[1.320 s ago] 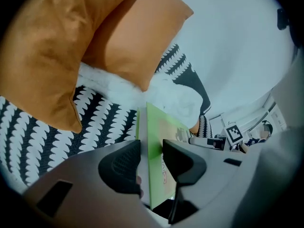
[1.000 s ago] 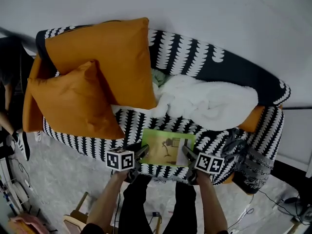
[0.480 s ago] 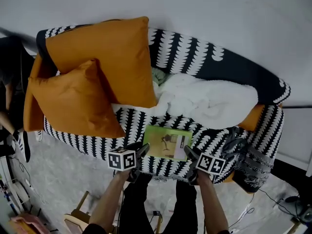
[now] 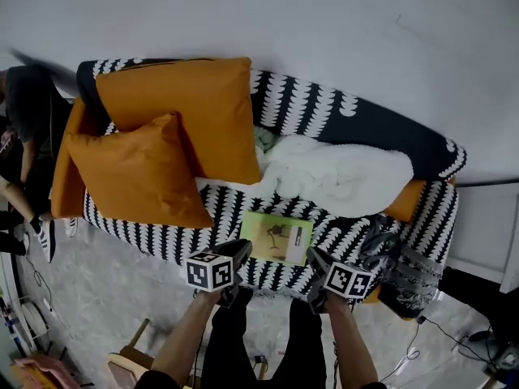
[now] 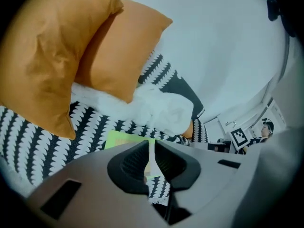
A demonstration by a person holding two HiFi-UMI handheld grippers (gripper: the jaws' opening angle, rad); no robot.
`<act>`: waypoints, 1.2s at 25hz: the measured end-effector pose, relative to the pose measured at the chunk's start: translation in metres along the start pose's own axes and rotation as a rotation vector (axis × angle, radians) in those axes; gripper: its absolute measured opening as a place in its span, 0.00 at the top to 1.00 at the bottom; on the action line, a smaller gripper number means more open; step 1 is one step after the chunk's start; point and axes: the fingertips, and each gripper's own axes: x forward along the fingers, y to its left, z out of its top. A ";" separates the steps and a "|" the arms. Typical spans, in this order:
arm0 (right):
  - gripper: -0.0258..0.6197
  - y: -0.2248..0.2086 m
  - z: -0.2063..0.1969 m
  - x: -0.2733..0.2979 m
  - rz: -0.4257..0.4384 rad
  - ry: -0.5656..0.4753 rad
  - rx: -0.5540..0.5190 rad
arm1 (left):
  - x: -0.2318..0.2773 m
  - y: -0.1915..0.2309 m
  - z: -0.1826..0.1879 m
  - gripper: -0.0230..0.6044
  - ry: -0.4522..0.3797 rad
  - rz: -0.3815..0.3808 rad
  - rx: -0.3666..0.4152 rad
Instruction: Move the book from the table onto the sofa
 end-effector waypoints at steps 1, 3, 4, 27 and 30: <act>0.85 0.005 0.002 -0.007 0.000 -0.008 -0.006 | -0.005 -0.009 0.003 0.90 -0.009 0.001 0.013; 0.90 0.012 0.004 -0.021 -0.003 -0.017 -0.020 | -0.015 -0.026 0.008 0.93 -0.022 0.000 0.029; 0.91 0.016 0.005 -0.027 -0.002 -0.020 -0.025 | -0.019 -0.033 0.009 0.94 -0.027 -0.004 0.032; 0.92 0.171 0.069 -0.211 0.252 -0.315 -0.364 | -0.151 -0.250 0.076 0.94 -0.348 -0.068 0.426; 0.92 0.199 0.076 -0.242 0.273 -0.382 -0.458 | -0.173 -0.279 0.083 0.94 -0.409 -0.067 0.474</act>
